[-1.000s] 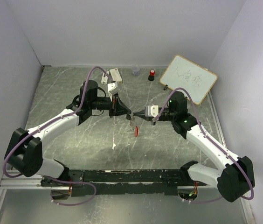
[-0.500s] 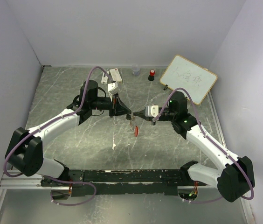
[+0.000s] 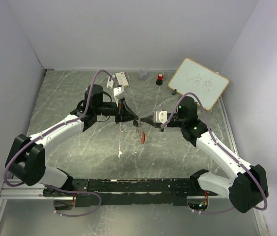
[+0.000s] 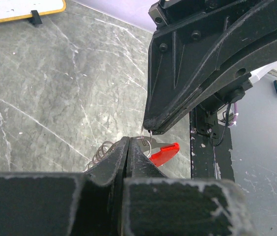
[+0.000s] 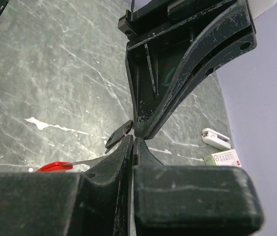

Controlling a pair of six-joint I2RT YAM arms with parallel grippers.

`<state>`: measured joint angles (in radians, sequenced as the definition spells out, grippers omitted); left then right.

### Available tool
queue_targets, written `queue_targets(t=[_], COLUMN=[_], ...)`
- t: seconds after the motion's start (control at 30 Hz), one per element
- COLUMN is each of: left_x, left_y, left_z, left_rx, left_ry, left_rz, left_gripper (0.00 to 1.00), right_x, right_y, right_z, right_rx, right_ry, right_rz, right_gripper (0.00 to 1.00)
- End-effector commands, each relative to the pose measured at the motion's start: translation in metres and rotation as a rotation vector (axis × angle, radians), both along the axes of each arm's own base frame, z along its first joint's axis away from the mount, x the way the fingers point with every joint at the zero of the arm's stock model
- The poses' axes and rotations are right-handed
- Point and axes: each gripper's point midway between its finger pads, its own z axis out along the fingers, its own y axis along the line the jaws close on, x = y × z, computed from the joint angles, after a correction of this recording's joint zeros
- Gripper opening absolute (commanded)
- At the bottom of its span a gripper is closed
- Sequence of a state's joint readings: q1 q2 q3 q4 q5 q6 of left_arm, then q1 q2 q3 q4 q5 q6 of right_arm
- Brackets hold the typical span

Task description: Put the keys on the keyring

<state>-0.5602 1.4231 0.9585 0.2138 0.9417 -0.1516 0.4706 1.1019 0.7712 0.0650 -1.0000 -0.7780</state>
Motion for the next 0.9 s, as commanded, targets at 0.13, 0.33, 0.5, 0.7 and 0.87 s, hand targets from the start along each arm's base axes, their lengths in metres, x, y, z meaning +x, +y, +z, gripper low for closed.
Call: queue_targets(t=[0.13,0.33,0.5,0.7,0.87], left_x=[0.0017,0.0009,0.0000,0.0017,0.0044], left_y=[-0.0067,-0.0071,-0.0078,-0.0075,-0.0067], left_z=[0.0120,0.0110,0.0092,0.0077,0.0070], left_rx=[-0.027,-0.023,-0.020,-0.012,-0.005], left_ry=[-0.035,-0.035,-0.033,-0.036,-0.042], left_rz=[-0.015,-0.017,-0.019,-0.007,0.011], left_gripper=[0.07,0.07,0.07,0.07,0.07], right_x=[-0.0015,-0.0011,-0.0012,-0.0018,-0.0020], right_y=[-0.0003,-0.0005,-0.0004,-0.0005,-0.0007], right_z=[0.0099,0.0126,0.0136,0.0154,0.0160], right_rx=[0.030,0.036,0.040,0.044,0.047], right_ry=[-0.042,-0.050,-0.052,-0.055,-0.056], right_rz=[0.008,0.005,0.004,0.005,0.003], right_gripper=[0.00,0.00,0.00,0.00,0.00])
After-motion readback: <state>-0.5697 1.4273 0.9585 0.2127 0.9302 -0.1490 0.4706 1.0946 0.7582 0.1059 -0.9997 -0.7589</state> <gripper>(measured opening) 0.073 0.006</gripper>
